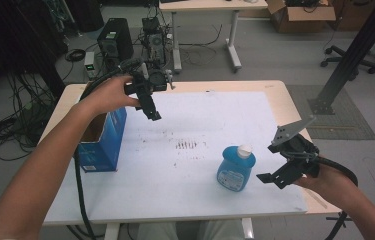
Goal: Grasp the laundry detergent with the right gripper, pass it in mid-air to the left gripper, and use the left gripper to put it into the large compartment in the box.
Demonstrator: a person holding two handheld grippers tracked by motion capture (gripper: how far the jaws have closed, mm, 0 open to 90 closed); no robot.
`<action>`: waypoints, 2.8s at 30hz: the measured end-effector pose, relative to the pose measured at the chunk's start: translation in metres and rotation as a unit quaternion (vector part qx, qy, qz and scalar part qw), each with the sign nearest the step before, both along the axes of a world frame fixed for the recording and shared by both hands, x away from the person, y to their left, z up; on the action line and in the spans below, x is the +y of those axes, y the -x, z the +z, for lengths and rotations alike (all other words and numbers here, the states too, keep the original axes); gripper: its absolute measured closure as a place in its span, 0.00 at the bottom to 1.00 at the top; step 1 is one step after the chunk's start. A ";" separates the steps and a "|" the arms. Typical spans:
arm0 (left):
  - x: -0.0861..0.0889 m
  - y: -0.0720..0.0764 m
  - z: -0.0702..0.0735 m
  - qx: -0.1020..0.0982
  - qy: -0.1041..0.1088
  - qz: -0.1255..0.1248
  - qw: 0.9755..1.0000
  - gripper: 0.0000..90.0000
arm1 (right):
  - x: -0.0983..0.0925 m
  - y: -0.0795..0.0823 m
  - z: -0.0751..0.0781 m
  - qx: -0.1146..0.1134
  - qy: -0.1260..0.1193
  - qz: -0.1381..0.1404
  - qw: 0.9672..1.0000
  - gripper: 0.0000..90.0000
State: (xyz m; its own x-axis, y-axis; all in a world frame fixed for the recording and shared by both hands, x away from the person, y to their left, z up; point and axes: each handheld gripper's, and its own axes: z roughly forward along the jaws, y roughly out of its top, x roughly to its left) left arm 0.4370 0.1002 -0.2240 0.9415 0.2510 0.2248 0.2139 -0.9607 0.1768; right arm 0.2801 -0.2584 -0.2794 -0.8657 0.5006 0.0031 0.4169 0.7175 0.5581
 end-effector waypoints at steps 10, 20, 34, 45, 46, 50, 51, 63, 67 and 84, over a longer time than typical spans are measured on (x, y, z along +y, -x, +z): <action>-0.001 0.000 -0.001 0.001 -0.002 -0.001 1.000 0.06 | -0.002 0.005 -0.013 -0.026 -0.031 -0.013 0.999 0.05; 0.000 0.000 -0.001 0.000 -0.002 -0.001 1.000 0.06 | -0.004 0.008 -0.028 -0.040 -0.066 -0.026 0.997 0.05; -0.001 0.000 -0.001 0.001 0.000 0.002 1.000 0.06 | -0.010 0.014 -0.042 -0.070 -0.114 -0.033 0.991 0.05; -0.001 0.000 -0.002 0.002 0.000 0.002 1.000 0.06 | -0.011 0.018 -0.055 -0.081 -0.139 -0.037 0.986 0.05; -0.001 0.000 -0.002 0.001 0.000 0.001 1.000 0.06 | -0.011 0.018 -0.056 -0.082 -0.141 -0.038 0.986 0.05; -0.001 0.000 -0.002 0.001 0.000 0.002 1.000 0.06 | -0.012 0.018 -0.061 -0.084 -0.147 -0.039 0.985 0.05; 0.000 0.000 -0.002 0.001 0.000 0.001 1.000 0.06 | -0.012 0.019 -0.063 -0.086 -0.149 -0.041 0.984 0.05; -0.001 0.000 -0.004 0.004 -0.002 0.004 1.000 0.06 | -0.016 0.024 -0.075 -0.097 -0.160 -0.048 0.981 0.05; -0.002 0.000 -0.004 0.004 -0.002 0.002 1.000 0.06 | -0.018 0.026 -0.079 -0.103 -0.163 -0.051 0.980 0.05; -0.005 0.000 -0.008 0.007 -0.003 0.005 1.000 0.06 | -0.017 0.027 -0.093 -0.111 -0.185 -0.058 0.975 0.05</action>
State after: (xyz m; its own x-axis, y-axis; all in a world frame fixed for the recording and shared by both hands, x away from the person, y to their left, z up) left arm 0.4369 0.0954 -0.2316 0.9424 0.2582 0.2126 0.2252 -0.9598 0.1674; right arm 0.2530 -0.2755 -0.3728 -0.8027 0.5960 0.0215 0.3233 0.4046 0.8554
